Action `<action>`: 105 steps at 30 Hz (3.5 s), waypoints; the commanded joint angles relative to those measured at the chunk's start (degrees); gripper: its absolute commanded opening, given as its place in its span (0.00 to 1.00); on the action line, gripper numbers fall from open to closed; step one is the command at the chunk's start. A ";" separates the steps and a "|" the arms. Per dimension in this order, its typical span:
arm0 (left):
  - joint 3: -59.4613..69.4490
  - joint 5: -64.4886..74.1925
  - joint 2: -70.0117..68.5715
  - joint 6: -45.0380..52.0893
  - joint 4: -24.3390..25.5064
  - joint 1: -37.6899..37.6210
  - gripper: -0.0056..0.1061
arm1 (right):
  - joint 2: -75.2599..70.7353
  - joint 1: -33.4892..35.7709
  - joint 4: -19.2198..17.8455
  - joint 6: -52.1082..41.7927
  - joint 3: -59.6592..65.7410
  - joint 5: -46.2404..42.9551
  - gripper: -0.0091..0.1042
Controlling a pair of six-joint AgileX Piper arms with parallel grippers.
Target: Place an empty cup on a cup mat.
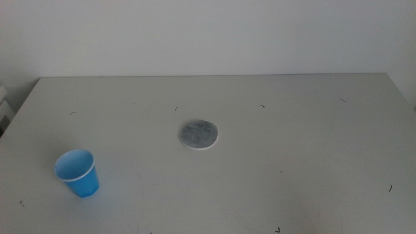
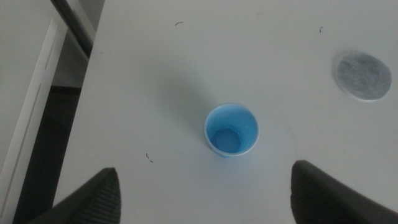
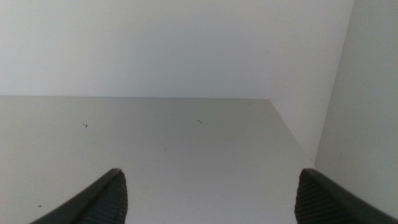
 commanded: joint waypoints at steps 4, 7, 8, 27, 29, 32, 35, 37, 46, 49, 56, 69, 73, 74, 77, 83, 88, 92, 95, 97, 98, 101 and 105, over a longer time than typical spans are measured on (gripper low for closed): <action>-7.32 1.95 8.29 0.72 -0.40 -0.16 0.99 | -1.10 0.11 -0.52 -0.49 -0.66 -4.44 0.91; -9.24 3.71 12.85 0.85 -0.96 -0.16 0.99 | -1.10 0.11 -0.52 -0.49 -0.66 -4.44 0.91; -9.66 4.29 14.42 1.24 -1.39 -0.16 0.99 | -1.10 0.11 -0.52 -0.49 -0.66 -4.44 0.91; -9.84 8.01 29.71 1.86 -1.09 0.02 0.99 | -1.10 0.11 -0.52 -0.49 -0.66 -4.44 0.91; -9.84 8.27 30.48 2.91 -1.09 0.02 0.99 | -1.10 0.11 -0.52 -0.49 -0.66 -4.44 0.91; -9.36 8.21 31.96 6.69 -1.32 0.02 0.99 | -1.10 0.11 -0.52 -0.49 -0.66 -4.44 0.91; -7.96 6.54 33.66 7.88 -1.48 0.02 0.99 | -1.10 0.11 -0.52 -0.49 -0.66 -4.44 0.91; -6.69 4.19 34.53 7.88 -1.48 0.02 0.99 | -1.10 0.11 -0.52 -0.49 -0.66 -4.44 0.91; -1.75 -6.29 39.18 8.08 -1.58 0.02 0.99 | -1.10 0.11 -0.52 -0.49 -0.66 -4.44 0.91; -1.54 -9.22 41.00 8.08 -1.58 0.02 0.99 | -1.10 0.11 -0.52 -0.49 -0.66 -4.44 0.91; -1.43 -12.56 45.10 8.08 -1.34 0.02 0.99 | -1.10 0.11 -0.52 -0.49 -0.66 -4.44 0.91; -1.03 -13.98 50.20 8.08 -1.34 0.02 0.66 | -1.10 0.11 -0.52 -0.49 -0.66 -4.44 0.91; -1.03 -12.91 50.14 8.08 -1.39 0.02 0.31 | -1.10 0.11 -0.52 -0.49 -0.66 -4.44 0.91; -1.08 -12.34 50.08 8.08 -1.39 0.02 0.23 | -1.10 0.11 -0.52 -0.49 -0.66 -4.44 0.91; -1.25 -10.95 49.98 8.08 -1.47 0.02 0.05 | -1.10 0.11 -0.52 -0.49 -0.66 -4.44 0.91; -1.36 -10.85 47.41 7.96 -3.19 -0.04 0.05 | -1.10 0.11 -0.52 -0.49 -0.66 -4.44 0.91; -4.30 -8.26 45.35 6.69 -7.04 -0.04 0.05 | -1.10 0.11 -0.52 -0.49 -0.66 -4.44 0.91; -9.79 -4.95 45.34 6.36 -10.01 -1.68 0.05 | -1.10 0.11 -0.52 -0.49 -0.66 -4.44 0.91; -13.36 -4.67 45.42 4.33 -8.80 -4.67 0.05 | -1.10 0.11 -0.52 -0.49 -0.66 -4.44 0.91; -16.02 -4.18 46.23 1.65 -7.44 -6.78 0.05 | -1.10 0.11 -0.52 -0.49 -0.66 -4.44 0.91; -17.68 -3.52 47.06 0.09 -6.68 -7.94 0.05 | -1.10 0.11 -0.52 -0.49 -0.66 -4.44 0.91; -22.94 -0.91 50.38 -1.65 -5.85 -11.28 0.05 | -1.10 0.11 -0.52 -0.49 -0.66 -4.44 0.91; -31.65 2.04 56.52 -2.57 -5.92 -15.34 0.05 | -1.10 0.11 -0.52 -0.49 -0.66 -4.44 0.91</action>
